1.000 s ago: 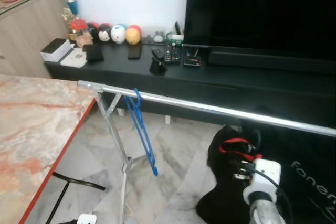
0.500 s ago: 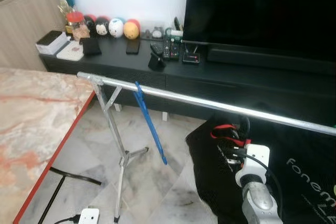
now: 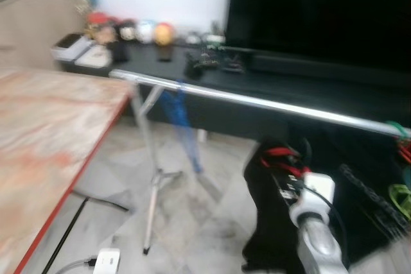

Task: Hang hanger

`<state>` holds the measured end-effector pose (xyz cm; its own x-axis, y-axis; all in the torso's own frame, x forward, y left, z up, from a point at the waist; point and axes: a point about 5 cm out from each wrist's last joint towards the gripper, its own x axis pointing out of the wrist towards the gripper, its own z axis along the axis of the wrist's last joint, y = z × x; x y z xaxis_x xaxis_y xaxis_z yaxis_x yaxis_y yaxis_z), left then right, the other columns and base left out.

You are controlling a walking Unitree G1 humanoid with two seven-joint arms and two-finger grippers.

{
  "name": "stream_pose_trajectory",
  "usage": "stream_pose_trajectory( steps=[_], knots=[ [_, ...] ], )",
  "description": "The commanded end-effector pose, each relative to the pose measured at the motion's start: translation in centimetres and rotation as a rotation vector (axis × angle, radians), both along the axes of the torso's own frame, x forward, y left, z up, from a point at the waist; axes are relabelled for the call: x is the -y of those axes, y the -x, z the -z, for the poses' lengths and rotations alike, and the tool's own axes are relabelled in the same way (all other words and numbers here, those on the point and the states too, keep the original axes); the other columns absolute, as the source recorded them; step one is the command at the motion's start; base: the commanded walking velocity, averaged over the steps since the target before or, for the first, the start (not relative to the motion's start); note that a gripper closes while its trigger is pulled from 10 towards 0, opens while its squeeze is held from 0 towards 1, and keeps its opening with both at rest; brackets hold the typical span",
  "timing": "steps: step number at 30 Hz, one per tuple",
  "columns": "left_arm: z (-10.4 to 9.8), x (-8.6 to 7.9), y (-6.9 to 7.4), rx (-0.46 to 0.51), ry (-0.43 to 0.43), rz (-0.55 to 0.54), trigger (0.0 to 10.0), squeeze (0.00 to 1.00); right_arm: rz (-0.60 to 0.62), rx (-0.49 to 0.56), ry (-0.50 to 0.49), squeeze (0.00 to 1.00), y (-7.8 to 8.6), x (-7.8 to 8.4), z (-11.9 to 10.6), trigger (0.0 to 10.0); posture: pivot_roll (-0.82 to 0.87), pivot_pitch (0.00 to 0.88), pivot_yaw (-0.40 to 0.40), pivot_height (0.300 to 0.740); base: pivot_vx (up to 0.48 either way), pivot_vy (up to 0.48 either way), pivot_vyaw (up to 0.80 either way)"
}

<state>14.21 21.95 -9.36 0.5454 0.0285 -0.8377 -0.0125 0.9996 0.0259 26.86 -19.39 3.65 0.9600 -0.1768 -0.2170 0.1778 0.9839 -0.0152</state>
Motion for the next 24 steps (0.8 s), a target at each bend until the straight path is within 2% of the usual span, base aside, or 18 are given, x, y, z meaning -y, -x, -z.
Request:
stream_pose_trajectory(
  steps=[1, 24],
  knots=[
    [0.02, -0.35, 0.16, -0.015, -0.005, 0.001, 10.0, 0.0, 0.011, 0.011, 0.001, 0.0, 0.3, 0.22, 0.04, 10.0, 0.06, 0.0, -0.026, 0.74, -0.364, 0.0, 0.0],
    [0.12, -0.13, 0.35, -0.018, 0.01, -0.004, 10.0, 0.0, 0.02, 0.018, 0.003, 0.0, -0.44, 0.55, 0.04, 10.0, 0.07, 0.0, -0.032, 0.74, -0.36, 0.0, 0.0]
  ],
)
